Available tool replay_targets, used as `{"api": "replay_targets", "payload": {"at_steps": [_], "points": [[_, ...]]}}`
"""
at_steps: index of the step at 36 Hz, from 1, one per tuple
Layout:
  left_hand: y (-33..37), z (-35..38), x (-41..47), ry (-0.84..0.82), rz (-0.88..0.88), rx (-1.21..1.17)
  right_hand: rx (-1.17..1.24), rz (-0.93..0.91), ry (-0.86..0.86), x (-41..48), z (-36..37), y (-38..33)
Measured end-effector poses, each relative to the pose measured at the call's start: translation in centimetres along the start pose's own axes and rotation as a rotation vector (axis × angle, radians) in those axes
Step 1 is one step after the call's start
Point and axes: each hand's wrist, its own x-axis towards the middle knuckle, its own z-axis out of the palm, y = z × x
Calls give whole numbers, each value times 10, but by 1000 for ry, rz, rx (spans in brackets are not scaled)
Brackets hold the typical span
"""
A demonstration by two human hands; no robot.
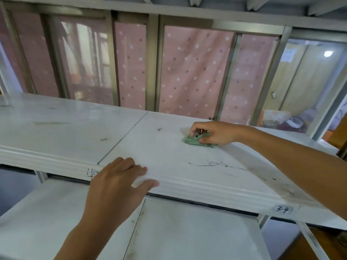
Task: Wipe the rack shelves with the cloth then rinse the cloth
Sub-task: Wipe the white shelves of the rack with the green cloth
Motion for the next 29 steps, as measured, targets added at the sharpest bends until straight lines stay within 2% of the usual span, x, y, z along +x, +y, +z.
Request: {"api": "replay_targets", "payload": {"at_steps": [4, 8, 13, 19, 24, 29], "points": [[-5, 4, -2, 0, -2, -25, -88, 316, 82, 62, -18, 33], [-7, 9, -3, 37, -7, -41, -133, 432, 95, 118, -26, 42], [-8, 11, -3, 27, -22, -75, -104, 355, 81, 172, -21, 20], [-6, 9, -5, 1, -43, -95, 53, 118, 118, 180, 4, -24], [-3, 5, -4, -12, -70, -69, 110, -52, -13, 131, 19, -58], [1, 2, -4, -1, -60, -36, 33, -216, -96, 47, 26, -76]]}}
